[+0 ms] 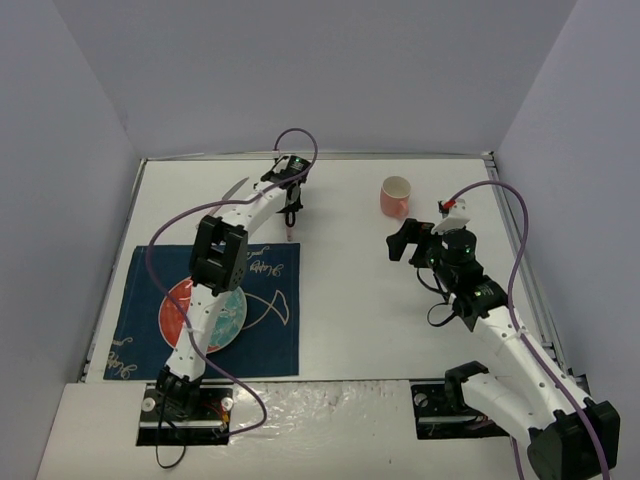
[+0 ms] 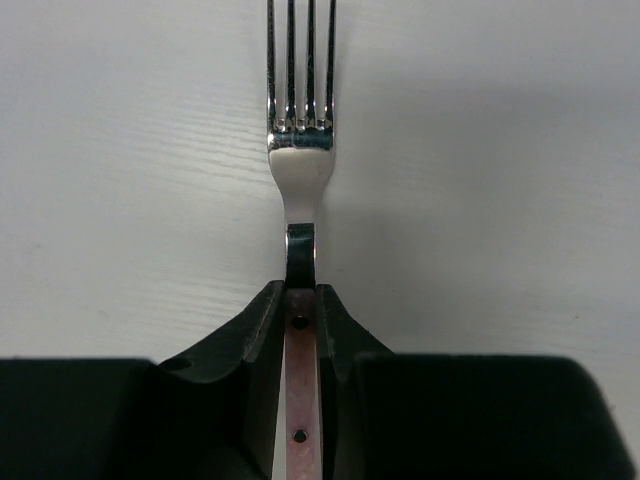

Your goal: Set the dinner table for one person

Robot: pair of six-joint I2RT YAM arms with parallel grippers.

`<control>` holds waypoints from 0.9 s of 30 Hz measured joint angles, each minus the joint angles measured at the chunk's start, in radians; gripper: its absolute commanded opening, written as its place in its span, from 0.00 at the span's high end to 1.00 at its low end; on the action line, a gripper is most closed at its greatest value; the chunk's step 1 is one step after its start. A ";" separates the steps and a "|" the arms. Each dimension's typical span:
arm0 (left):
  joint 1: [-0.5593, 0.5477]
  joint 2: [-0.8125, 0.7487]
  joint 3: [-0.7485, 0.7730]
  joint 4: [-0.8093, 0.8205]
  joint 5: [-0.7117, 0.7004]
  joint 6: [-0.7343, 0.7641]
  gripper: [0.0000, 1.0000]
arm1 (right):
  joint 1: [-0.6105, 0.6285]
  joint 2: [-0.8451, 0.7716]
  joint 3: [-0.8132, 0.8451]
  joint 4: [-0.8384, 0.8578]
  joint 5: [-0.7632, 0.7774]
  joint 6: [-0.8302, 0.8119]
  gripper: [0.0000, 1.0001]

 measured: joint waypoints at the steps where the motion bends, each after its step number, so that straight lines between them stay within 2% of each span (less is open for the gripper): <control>1: 0.011 -0.033 -0.044 0.013 0.013 0.032 1.00 | 0.000 -0.003 0.000 -0.001 -0.003 0.000 0.01; 7: 0.109 -0.306 -0.335 0.077 0.073 0.224 1.00 | 0.000 -0.020 0.000 -0.001 -0.021 -0.001 0.01; 17: 0.383 -0.837 -0.826 0.187 0.138 0.500 1.00 | 0.010 -0.036 0.000 0.000 -0.080 -0.001 0.01; 27: 0.645 -1.103 -1.101 0.149 0.188 0.617 1.00 | 0.152 -0.090 -0.009 0.001 -0.070 -0.017 0.01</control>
